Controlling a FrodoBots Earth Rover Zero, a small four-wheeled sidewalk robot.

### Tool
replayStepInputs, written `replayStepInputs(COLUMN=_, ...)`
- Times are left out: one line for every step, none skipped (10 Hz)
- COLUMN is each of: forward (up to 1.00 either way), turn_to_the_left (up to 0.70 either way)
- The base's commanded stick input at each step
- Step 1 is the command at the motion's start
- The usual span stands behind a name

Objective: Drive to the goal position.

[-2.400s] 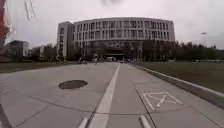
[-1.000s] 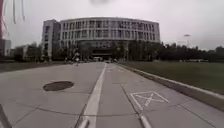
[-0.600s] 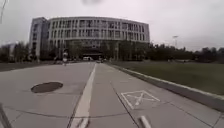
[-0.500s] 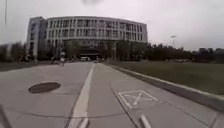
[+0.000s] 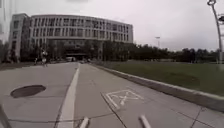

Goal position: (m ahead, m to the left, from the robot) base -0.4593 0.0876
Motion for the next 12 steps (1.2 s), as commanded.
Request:
replayStepInputs(forward=0.0, turn_to_the_left=-1.0)
replayStepInputs(forward=0.0, turn_to_the_left=-1.0)
replayStepInputs(forward=0.0, turn_to_the_left=-1.0)
replayStepInputs(forward=0.0, turn_to_the_left=-1.0)
replayStepInputs(forward=0.0, turn_to_the_left=-1.0)
replayStepInputs(forward=0.0, turn_to_the_left=-1.0)
replayStepInputs(forward=0.0, turn_to_the_left=-1.0)
replayStepInputs(forward=0.0, turn_to_the_left=-1.0)
replayStepInputs(forward=0.0, turn_to_the_left=-1.0)
replayStepInputs(forward=0.0, turn_to_the_left=-1.0)
replayStepInputs(forward=0.0, turn_to_the_left=-1.0)
replayStepInputs(forward=0.0, turn_to_the_left=-1.0)
